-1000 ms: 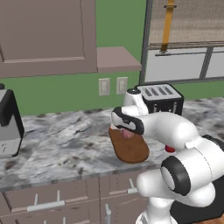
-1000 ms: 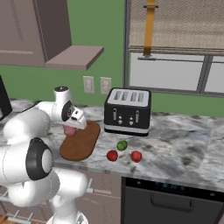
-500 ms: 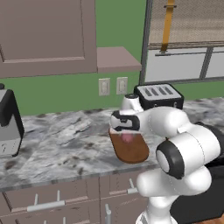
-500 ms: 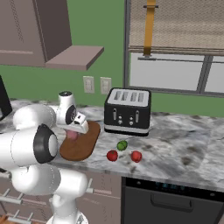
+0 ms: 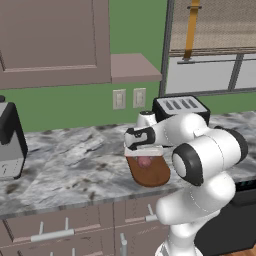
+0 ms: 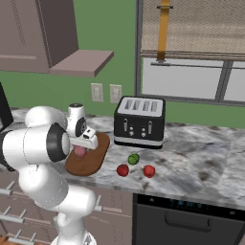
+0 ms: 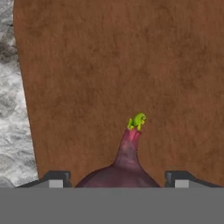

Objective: Place the avocado, onion, tomato, and bell pepper on the cutting board.

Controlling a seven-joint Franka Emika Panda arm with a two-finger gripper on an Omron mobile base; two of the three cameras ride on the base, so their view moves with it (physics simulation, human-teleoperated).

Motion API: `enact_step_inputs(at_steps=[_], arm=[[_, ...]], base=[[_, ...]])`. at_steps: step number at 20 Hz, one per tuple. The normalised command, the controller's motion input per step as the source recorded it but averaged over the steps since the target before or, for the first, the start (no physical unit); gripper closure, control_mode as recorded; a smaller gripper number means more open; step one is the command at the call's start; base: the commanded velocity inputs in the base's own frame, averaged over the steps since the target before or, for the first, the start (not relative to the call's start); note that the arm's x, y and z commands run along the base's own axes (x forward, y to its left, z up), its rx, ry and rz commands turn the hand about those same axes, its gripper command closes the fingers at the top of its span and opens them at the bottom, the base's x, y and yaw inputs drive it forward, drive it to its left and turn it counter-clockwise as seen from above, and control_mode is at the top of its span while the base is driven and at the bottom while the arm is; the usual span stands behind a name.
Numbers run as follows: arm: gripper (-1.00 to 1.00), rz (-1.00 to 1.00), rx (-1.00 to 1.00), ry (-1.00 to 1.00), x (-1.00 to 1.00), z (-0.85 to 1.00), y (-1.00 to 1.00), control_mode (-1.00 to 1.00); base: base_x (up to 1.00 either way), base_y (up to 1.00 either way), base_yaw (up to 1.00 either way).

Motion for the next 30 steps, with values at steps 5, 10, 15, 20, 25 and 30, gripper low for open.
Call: enact_step_inputs(at_steps=[5, 10, 15, 20, 25, 30], arm=[[-1.0, 0.0, 0.0, 0.02, 0.0, -0.13, -0.01, -1.0], [-1.0, 0.0, 0.0, 0.0, 0.0, 0.1, 0.0, -1.0], [-1.0, 0.0, 0.0, -0.02, 0.0, 0.22, -0.02, -1.0], [-1.0, 0.0, -0.02, -0.05, 0.0, 0.46, -0.1, -1.0], [-1.0, 0.0, -0.02, -0.06, -0.16, 0.61, -0.3, -1.0], [-1.0, 0.0, -0.04, -0.02, -0.38, 0.36, -0.47, -1.0]], base=[[0.0, 0.0, 0.0], [0.0, 0.0, 0.0], [0.0, 0.0, 0.0], [0.0, 0.0, 0.0], [0.0, 0.0, 0.0], [0.0, 0.0, 0.0]])
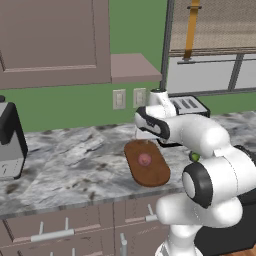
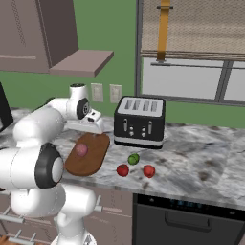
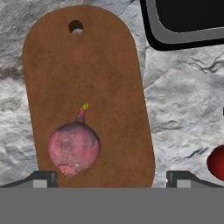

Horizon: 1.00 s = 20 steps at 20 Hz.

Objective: Place the avocado, onion, tomato, and bell pepper on the cutting board.

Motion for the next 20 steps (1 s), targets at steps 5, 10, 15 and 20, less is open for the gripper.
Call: enact_step_inputs(at_steps=[5, 10, 15, 20], arm=[[-1.0, 0.0, 0.0, 0.0, -0.55, 0.18, -0.4, -1.0], [-1.0, 0.0, 0.0, 0.0, -0.65, 0.03, -0.24, -1.0], [-1.0, 0.0, 0.0, 0.0, -0.55, 0.0, -0.31, -1.0], [-1.0, 0.0, 0.0, 0.0, -0.24, 0.0, -0.36, -1.0]], base=[[0.0, 0.0, 0.0], [0.0, 0.0, 0.0], [0.0, 0.0, 0.0], [0.0, 0.0, 0.0]])
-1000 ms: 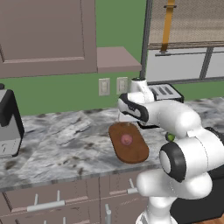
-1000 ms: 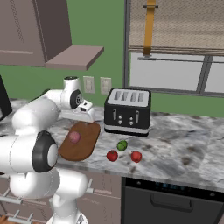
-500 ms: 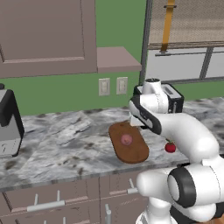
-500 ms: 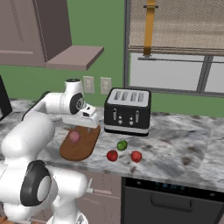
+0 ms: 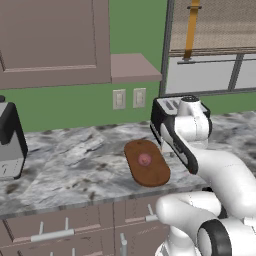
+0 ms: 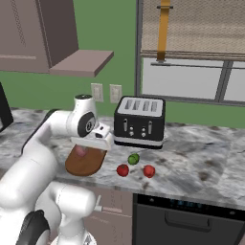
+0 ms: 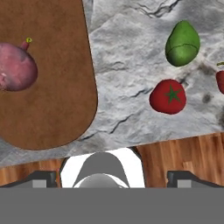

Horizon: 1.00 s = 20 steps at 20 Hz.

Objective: Place the avocado, onion, tomato, and bell pepper on the cutting board.

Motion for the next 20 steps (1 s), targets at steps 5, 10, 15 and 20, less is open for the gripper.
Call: enact_step_inputs(at_steps=[5, 10, 15, 20], arm=[[-1.0, 0.0, 0.0, 0.04, -0.01, 0.0, -0.42, -1.0], [-1.0, -0.01, 0.0, 0.11, 0.06, -0.07, -0.36, -1.0], [-1.0, 0.0, 0.0, 0.1, 0.08, -0.14, -0.24, -1.0], [-1.0, 0.0, 0.0, 0.06, 0.0, -0.06, -0.17, -1.0]], base=[[0.0, 0.0, 0.0], [0.0, 0.0, 0.0], [0.0, 0.0, 0.0], [0.0, 0.0, 0.0]])
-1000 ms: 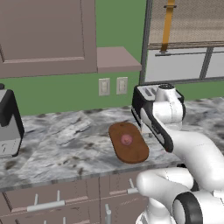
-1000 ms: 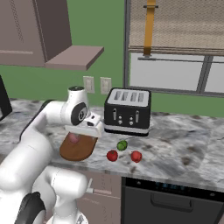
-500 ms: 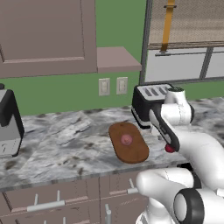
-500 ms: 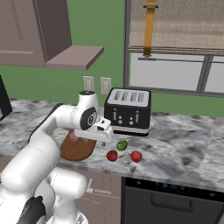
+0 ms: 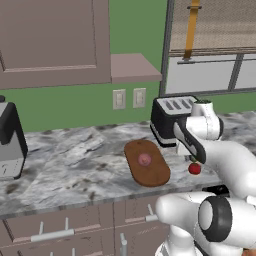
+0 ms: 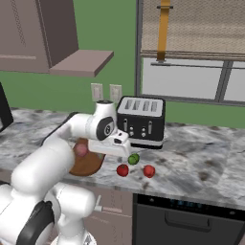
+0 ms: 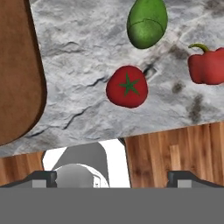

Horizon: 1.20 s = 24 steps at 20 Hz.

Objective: Place the avocado, onion, tomato, and bell pepper on the cutting board.

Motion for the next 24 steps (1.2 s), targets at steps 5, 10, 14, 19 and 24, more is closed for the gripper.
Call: enact_step_inputs(at_steps=[5, 10, 14, 19, 24], arm=[[-1.0, 0.0, 0.0, 0.07, 0.11, -0.14, -0.13, -1.0], [-1.0, 0.0, 0.0, 0.07, 0.27, -0.28, -0.05, -1.0], [-1.0, 0.0, 0.0, 0.11, 0.38, -0.25, -0.04, -1.0], [-1.0, 0.0, 0.0, 0.09, 0.31, -0.2, -0.08, -1.0], [-1.0, 0.0, 0.0, 0.06, 0.11, -0.18, -0.15, -1.0]], base=[[0.0, 0.0, 0.0], [0.0, 0.0, 0.0], [0.0, 0.0, 0.0], [0.0, 0.0, 0.0], [0.0, 0.0, 0.0]])
